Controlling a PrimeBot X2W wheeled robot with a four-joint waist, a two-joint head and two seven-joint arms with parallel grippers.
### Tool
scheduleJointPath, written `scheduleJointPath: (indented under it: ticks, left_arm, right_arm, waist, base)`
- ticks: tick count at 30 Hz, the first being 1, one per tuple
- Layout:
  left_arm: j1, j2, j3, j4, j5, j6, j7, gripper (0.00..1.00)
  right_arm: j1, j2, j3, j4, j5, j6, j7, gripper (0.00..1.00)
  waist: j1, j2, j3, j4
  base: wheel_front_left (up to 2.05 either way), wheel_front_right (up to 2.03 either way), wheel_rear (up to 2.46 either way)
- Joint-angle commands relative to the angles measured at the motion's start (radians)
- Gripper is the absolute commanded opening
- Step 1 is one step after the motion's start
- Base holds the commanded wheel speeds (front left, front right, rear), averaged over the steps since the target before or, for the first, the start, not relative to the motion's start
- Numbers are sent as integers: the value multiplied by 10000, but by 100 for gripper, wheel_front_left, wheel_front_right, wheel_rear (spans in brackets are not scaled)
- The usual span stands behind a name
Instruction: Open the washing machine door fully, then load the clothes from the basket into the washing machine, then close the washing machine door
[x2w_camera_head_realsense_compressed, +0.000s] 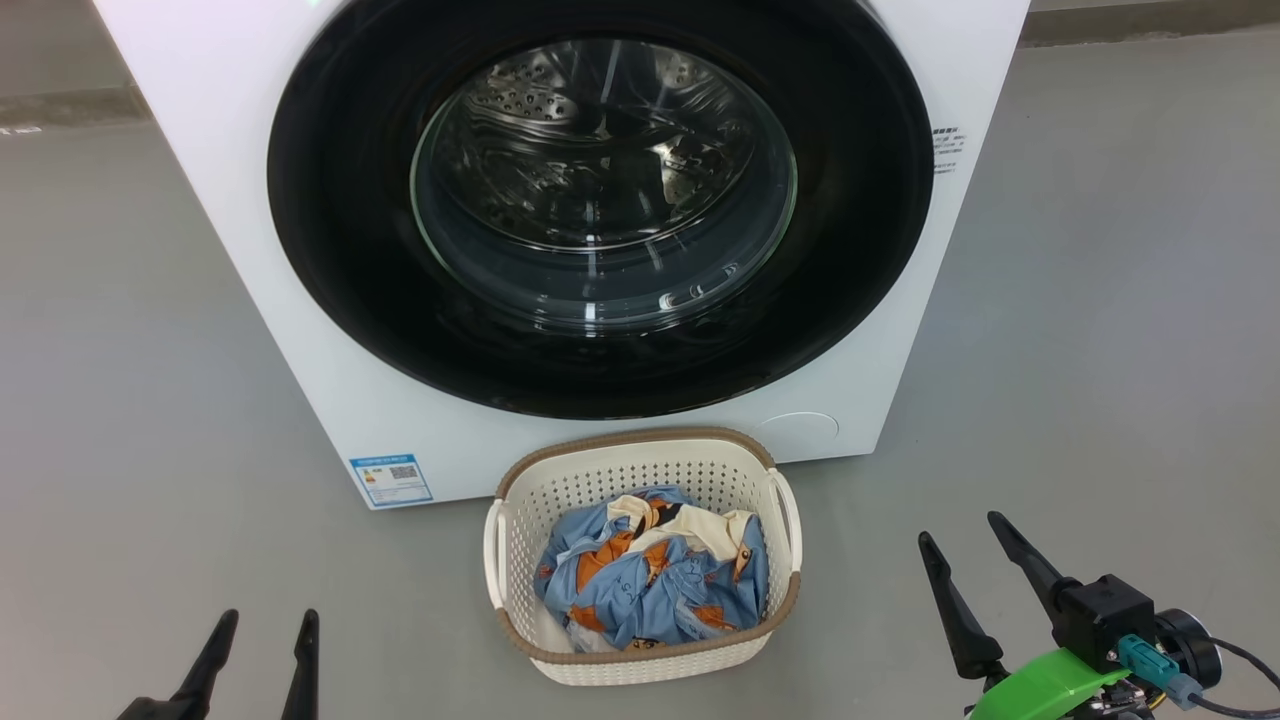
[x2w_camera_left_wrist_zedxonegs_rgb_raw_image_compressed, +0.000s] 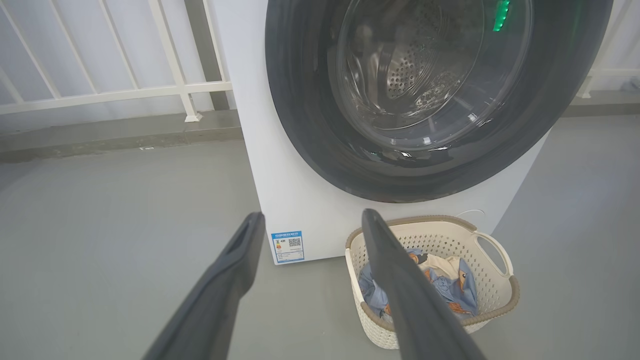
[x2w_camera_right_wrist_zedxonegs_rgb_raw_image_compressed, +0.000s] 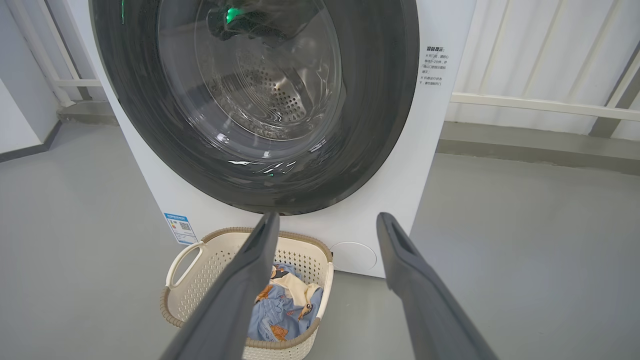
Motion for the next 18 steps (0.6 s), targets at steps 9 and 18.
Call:
scheduleJointPath:
  ticks: [9, 18]
  left_arm:
    - [-148, 128, 410, -293, 42, 102, -136, 100]
    - [-99, 111, 419, -329, -10, 183, -136, 100]
  right_arm:
    - [-210, 26, 144, -290, -197, 98, -120, 100]
    - [-204, 22, 151, -250, -161, 98, -120, 100]
  waist:
    - [0, 0, -29, -22]
    - [0, 0, -44, -33]
  base:
    - [0, 0, 0]
    - [8, 10, -18]
